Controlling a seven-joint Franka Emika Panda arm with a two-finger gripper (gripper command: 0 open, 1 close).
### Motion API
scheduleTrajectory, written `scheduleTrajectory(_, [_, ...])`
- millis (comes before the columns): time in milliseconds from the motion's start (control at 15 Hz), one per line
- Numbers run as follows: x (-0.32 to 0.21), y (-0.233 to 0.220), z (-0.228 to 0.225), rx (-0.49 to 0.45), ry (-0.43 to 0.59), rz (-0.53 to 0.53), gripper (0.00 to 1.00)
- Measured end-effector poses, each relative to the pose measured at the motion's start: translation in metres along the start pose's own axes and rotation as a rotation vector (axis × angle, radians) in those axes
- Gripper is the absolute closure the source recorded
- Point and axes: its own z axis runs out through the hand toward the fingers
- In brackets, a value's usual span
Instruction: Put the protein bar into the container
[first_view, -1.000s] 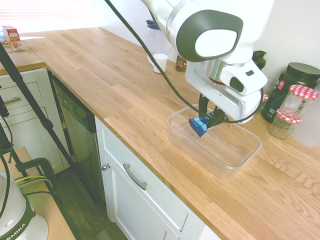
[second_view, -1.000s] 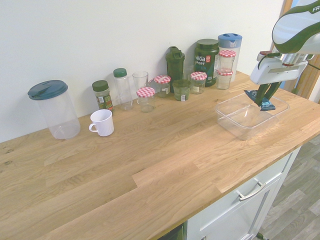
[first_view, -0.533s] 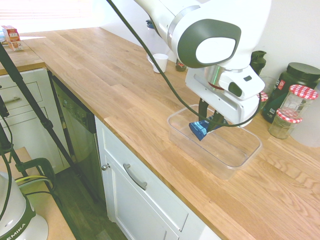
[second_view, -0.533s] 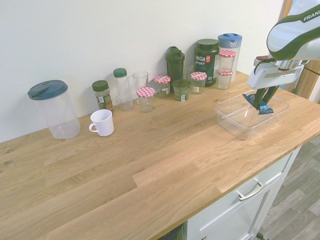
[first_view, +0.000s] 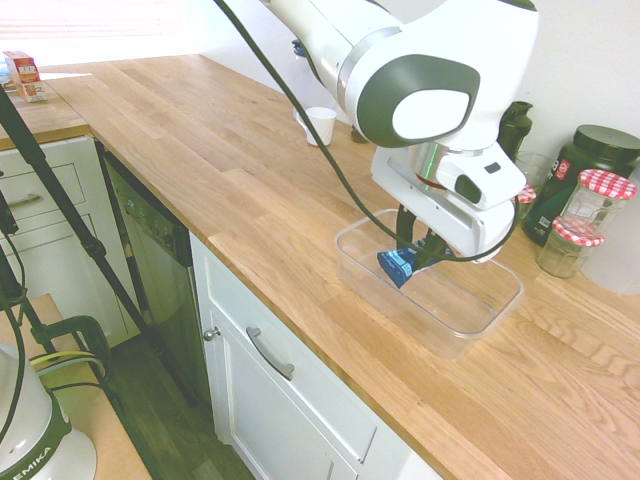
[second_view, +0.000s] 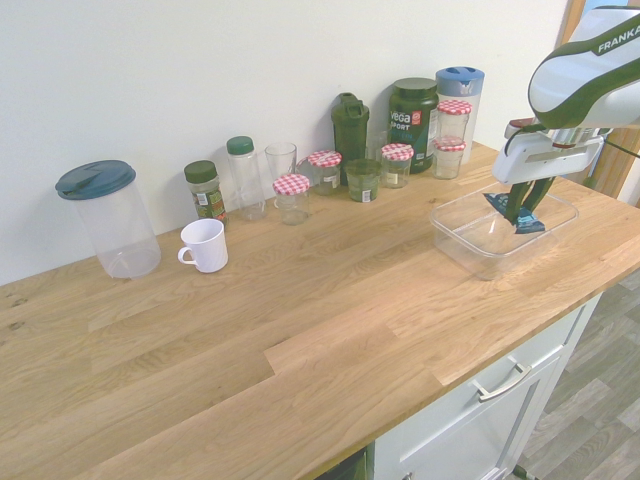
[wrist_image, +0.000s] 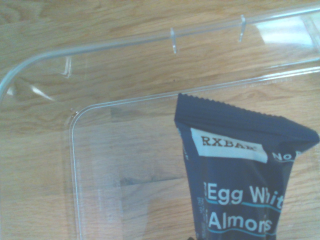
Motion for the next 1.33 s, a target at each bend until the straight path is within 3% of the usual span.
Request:
scheduleTrajectory(267, [0.0003,-0.0001,0.0038,-0.004,-0.004,0.007,1.0])
scheduleTrajectory(333, [0.0005,-0.0001,0.0044,-0.005,-0.004,0.014,0.0])
scheduleTrajectory(1333, [0.0025,-0.0008,0.0054,-0.01,0.017,0.032,0.0])
